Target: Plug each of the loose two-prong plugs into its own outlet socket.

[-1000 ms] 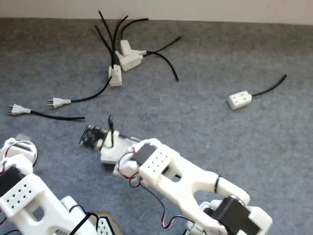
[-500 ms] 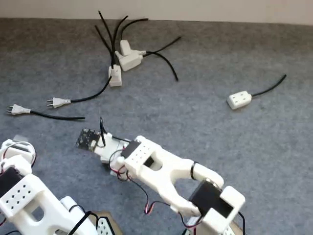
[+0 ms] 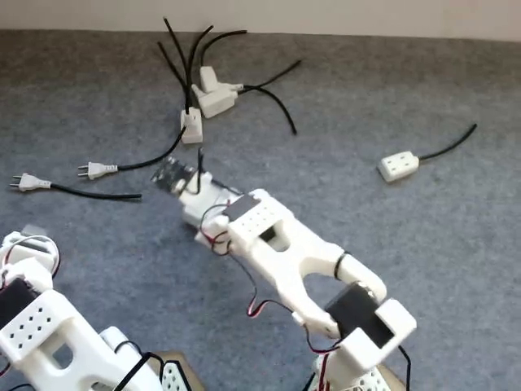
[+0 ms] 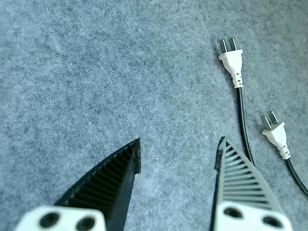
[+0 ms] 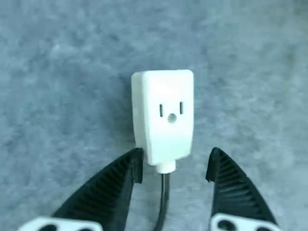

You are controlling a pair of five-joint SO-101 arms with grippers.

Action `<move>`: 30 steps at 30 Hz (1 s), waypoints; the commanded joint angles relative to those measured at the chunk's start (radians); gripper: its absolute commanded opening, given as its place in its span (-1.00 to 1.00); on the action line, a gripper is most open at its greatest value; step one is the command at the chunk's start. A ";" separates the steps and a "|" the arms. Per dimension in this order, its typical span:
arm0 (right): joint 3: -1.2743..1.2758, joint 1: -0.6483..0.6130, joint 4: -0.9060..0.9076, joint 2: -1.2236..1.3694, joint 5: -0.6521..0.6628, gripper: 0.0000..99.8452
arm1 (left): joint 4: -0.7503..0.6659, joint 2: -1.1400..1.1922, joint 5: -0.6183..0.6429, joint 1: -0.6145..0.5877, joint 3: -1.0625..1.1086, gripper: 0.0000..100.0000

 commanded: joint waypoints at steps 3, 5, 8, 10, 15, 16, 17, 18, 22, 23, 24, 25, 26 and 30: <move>-0.050 0.136 -0.042 -0.071 0.021 -0.56 | -0.017 -0.013 0.005 0.001 -0.004 -0.49; -0.048 0.179 -0.054 -0.071 0.046 -0.56 | -0.017 -0.013 0.005 0.001 -0.004 -0.49; -0.050 0.232 -0.056 -0.074 0.057 -0.56 | -0.017 -0.012 0.005 0.001 -0.004 -0.49; -0.048 0.262 -0.074 -0.073 0.057 -0.56 | -0.017 -0.012 0.005 0.001 -0.004 -0.49; -0.045 0.288 -0.079 -0.079 0.052 -0.56 | -0.017 -0.012 0.005 0.001 -0.004 -0.49; -0.044 0.285 -0.077 -0.081 0.052 -0.56 | -0.017 -0.012 0.005 0.001 -0.004 -0.49; -0.045 0.277 -0.077 -0.082 0.052 -0.56 | -0.017 -0.012 0.005 0.001 -0.004 -0.49; -0.045 0.263 -0.076 -0.084 0.052 -0.56 | -0.015 -0.012 0.005 0.001 -0.004 -0.49; -0.039 0.209 -0.008 -0.160 0.051 -0.56 | -0.015 -0.012 0.002 0.002 -0.004 -0.49; -0.039 0.197 0.018 -0.188 0.048 -0.56 | -0.015 -0.012 0.000 0.012 -0.004 -0.49; -0.039 0.191 0.041 -0.217 0.031 -0.56 | -0.015 -0.012 -0.003 0.030 -0.005 -0.49; -0.039 0.189 0.059 -0.248 0.000 -0.56 | -0.015 -0.008 -0.023 0.048 -0.007 -0.49; -0.039 0.194 0.073 -0.280 -0.035 -0.56 | -0.015 -0.007 -0.061 0.067 -0.012 -0.49; -0.041 0.237 0.133 -0.409 -0.129 -0.56 | -0.015 -0.005 -0.114 0.114 -0.016 -0.49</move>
